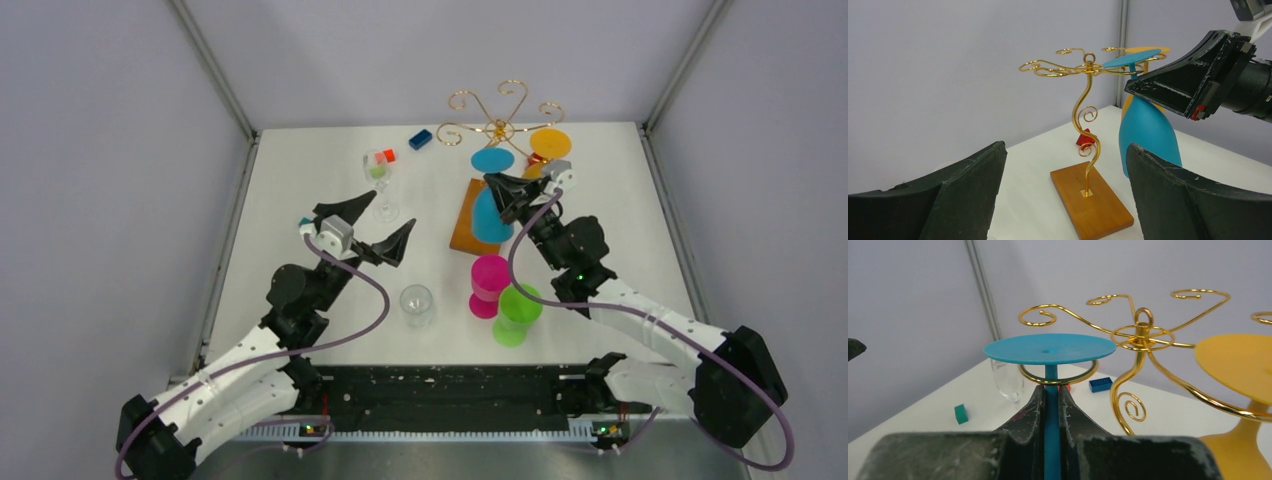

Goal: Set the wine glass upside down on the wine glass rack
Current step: Turn the wine glass upside down at the wine rack.

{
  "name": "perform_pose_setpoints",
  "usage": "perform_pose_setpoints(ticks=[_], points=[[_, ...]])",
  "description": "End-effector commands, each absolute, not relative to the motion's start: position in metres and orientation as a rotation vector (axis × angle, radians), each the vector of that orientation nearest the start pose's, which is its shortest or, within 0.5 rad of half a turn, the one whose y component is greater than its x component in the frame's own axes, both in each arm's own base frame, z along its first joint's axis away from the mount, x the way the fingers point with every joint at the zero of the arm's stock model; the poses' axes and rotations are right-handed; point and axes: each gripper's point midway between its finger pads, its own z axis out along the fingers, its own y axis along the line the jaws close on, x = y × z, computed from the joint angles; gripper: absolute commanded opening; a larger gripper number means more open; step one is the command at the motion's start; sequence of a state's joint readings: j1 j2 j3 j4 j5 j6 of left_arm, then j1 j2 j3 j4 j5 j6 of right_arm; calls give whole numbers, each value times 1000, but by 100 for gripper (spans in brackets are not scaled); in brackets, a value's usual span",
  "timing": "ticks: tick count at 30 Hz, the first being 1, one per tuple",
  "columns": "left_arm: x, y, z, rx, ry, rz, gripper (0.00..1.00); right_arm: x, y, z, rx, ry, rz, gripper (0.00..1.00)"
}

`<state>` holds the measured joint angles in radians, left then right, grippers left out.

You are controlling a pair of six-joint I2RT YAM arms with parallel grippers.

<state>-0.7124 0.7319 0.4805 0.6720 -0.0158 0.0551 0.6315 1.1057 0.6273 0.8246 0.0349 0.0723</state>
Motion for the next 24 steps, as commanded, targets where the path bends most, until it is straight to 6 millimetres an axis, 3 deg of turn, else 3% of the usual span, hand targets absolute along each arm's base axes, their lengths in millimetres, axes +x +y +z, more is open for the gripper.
perform_pose_setpoints(ticks=[1,8,14,24], points=[[242,-205,375,416,1028,-580,94,320,214,359,-222,1150,585,0],[243,-206,374,417,1030,-582,94,329,204,353,-159,1193,537,3],[244,-207,373,418,1038,-586,95,333,212,341,-202,1244,532,26],[246,-203,372,384,1052,-583,97,327,220,336,-263,1251,558,46]])
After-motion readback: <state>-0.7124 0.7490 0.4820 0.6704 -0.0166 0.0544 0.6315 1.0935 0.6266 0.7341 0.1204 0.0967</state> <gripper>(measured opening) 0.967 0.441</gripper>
